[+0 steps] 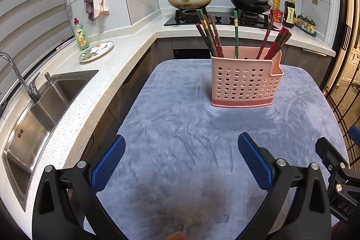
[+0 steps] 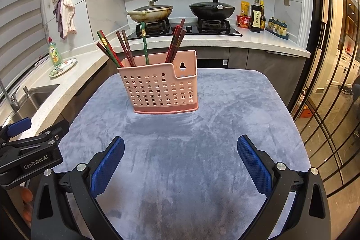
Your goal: Organize utensils
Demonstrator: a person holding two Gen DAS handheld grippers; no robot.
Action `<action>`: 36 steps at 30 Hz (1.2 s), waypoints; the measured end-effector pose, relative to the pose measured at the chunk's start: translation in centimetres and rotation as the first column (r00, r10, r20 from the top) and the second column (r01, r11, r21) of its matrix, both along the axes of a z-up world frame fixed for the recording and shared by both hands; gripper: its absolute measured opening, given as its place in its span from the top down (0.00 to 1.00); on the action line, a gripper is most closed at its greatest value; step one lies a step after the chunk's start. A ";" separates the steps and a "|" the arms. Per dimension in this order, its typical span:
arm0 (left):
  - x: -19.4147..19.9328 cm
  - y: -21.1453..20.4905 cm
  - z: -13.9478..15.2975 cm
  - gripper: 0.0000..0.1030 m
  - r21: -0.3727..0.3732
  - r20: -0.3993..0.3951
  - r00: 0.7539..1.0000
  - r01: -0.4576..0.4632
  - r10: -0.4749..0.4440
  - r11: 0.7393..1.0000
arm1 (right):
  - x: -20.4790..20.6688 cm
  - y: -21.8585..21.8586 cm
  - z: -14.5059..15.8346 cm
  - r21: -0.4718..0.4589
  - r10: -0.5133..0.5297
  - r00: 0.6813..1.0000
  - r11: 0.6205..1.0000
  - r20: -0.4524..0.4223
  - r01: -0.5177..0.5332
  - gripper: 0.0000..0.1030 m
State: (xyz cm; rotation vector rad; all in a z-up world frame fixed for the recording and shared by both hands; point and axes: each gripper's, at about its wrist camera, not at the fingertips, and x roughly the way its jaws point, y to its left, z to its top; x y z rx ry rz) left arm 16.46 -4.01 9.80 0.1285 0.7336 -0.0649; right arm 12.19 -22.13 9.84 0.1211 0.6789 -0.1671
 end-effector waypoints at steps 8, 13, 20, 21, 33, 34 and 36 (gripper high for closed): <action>-0.1 0.0 0.0 0.07 0.003 0.010 1.000 0.000 0.000 1.000 | 0.0 0.0 0.0 0.000 -0.001 1.000 1.000 0.001 0.001 0.06; -0.2 -0.1 -0.1 0.07 -0.001 0.009 1.000 0.003 -0.003 1.000 | 0.0 0.0 0.1 0.000 -0.001 1.000 1.000 0.000 0.001 0.06; 0.4 -0.2 -0.4 0.07 -0.028 -0.017 1.000 0.020 -0.021 0.999 | 0.3 0.1 -0.3 0.002 -0.005 1.000 1.000 -0.004 0.005 0.06; 0.5 -0.2 -0.5 0.07 -0.029 -0.018 1.000 0.021 -0.022 0.999 | 0.4 0.1 -0.4 0.002 -0.005 1.000 1.000 -0.005 0.005 0.06; 1.3 -0.4 -0.9 0.07 -0.016 -0.021 1.000 -0.008 0.007 1.000 | 0.6 -0.6 -0.7 0.007 -0.010 1.000 1.000 -0.010 0.010 0.06; 1.3 -0.4 -0.9 0.07 -0.012 -0.019 1.000 -0.006 0.006 1.000 | 0.6 -0.7 -0.7 0.007 -0.011 1.000 1.000 -0.010 0.011 0.06; 1.4 -0.6 -0.9 0.07 -0.011 -0.019 1.000 -0.002 0.002 1.000 | 0.7 -0.9 -0.8 0.008 -0.012 1.000 1.000 -0.011 0.012 0.06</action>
